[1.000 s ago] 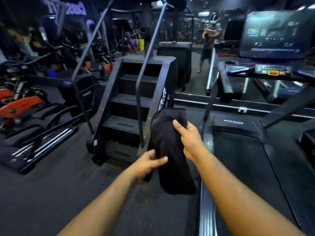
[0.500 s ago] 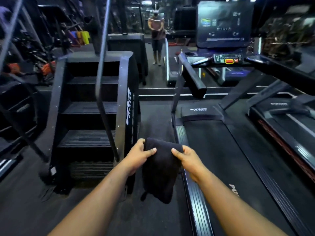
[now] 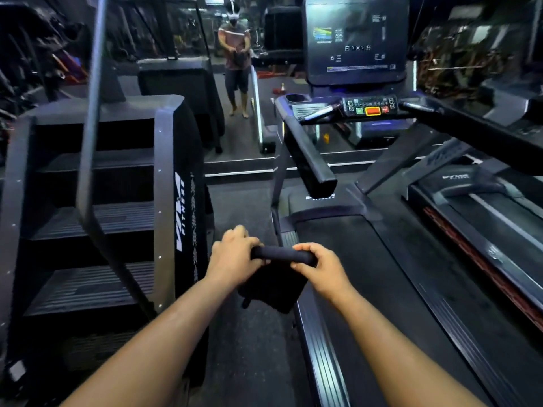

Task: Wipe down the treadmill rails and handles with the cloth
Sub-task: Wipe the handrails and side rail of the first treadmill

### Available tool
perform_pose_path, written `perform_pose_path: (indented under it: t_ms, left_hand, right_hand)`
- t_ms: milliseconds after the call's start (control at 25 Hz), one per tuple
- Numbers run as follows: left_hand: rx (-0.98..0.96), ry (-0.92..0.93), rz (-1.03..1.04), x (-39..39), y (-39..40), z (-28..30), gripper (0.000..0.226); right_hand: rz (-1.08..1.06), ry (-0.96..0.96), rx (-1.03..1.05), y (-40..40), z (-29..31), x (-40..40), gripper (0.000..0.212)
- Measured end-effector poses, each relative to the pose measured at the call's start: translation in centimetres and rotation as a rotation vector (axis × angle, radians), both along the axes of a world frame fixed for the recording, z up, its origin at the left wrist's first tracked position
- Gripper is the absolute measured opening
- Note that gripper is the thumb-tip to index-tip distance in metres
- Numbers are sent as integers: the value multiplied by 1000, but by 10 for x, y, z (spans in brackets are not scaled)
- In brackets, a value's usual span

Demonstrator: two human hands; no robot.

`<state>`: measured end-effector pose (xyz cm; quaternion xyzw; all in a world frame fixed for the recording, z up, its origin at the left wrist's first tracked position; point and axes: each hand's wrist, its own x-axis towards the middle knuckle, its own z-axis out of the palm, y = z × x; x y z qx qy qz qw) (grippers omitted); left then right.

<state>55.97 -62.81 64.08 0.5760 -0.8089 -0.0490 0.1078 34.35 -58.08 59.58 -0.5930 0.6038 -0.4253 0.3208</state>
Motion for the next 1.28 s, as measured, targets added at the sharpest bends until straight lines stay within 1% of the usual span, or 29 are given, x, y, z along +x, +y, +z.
perform_pose_path:
  t_ms: [80, 120, 160, 240, 320, 360, 440, 480, 520, 560, 600, 640, 680, 720, 760, 800, 880, 960, 1120, 1280]
  left_hand:
    - [-61, -11, -99, -11, -34, 5, 35]
    - [-42, 48, -169, -16, -52, 9, 32]
    - [15, 160, -226, -22, -72, 14, 27]
    - [155, 451, -297, -36, -109, 26, 21]
    - [173, 673, -377, -53, -144, 39, 21]
    - [170, 736, -422, -62, -161, 44, 19]
    - [155, 762, -486, -79, -200, 55, 15]
    - [130, 717, -501, -86, -222, 59, 14]
    - [83, 620, -511, -93, -247, 63, 17]
    - [24, 478, -515, -98, -267, 64, 22]
    - [-15, 335, -519, -103, -287, 62, 26]
    - [-40, 228, -534, -105, -303, 60, 27]
    - [-56, 157, -573, -110, -322, 57, 26]
    - [-73, 127, -619, -111, -333, 53, 25]
    - [-88, 127, -680, -116, -348, 49, 24]
    - [-96, 136, -752, -120, -360, 48, 26]
    - [-90, 132, -933, -135, -382, 48, 32]
    - [-123, 86, -1091, -151, -399, 52, 40]
    - [-224, -25, -1301, -183, -424, 52, 56]
    - [-284, -98, -1503, -204, -449, 48, 59]
  right_hand:
    - [-179, 79, -116, -19, 12, -12, 23]
    - [-254, 134, -191, -29, 18, -18, 19]
    - [-314, 164, -250, -43, 25, -24, 19]
    - [-397, 135, -278, -69, 43, -32, 22]
    - [-495, 96, -315, -96, 63, -38, 22]
    - [-562, 118, -361, -109, 75, -40, 22]
    - [-717, 234, -472, -145, 98, -39, 23]
    - [-786, 340, -491, -164, 109, -39, 27]
    - [-847, 490, -450, -185, 118, -38, 32]
    - [-899, 672, -334, -204, 122, -38, 41]
    - [-943, 846, -168, -220, 121, -36, 50]
    - [-954, 974, -29, -231, 116, -33, 58]
    - [-937, 1043, 49, -241, 107, -27, 60]
    - [-878, 1078, 71, -242, 97, -19, 59]
    - [-815, 1098, 86, -245, 87, -14, 58]
    - [-750, 1112, 118, -246, 80, -9, 62]
    - [-673, 1128, 235, -249, 75, -8, 76]
    - [-634, 1071, 317, -256, 84, -17, 81]
    - [-556, 1031, 386, -278, 113, -46, 74]
    - [-542, 873, 458, -284, 115, -59, 72]
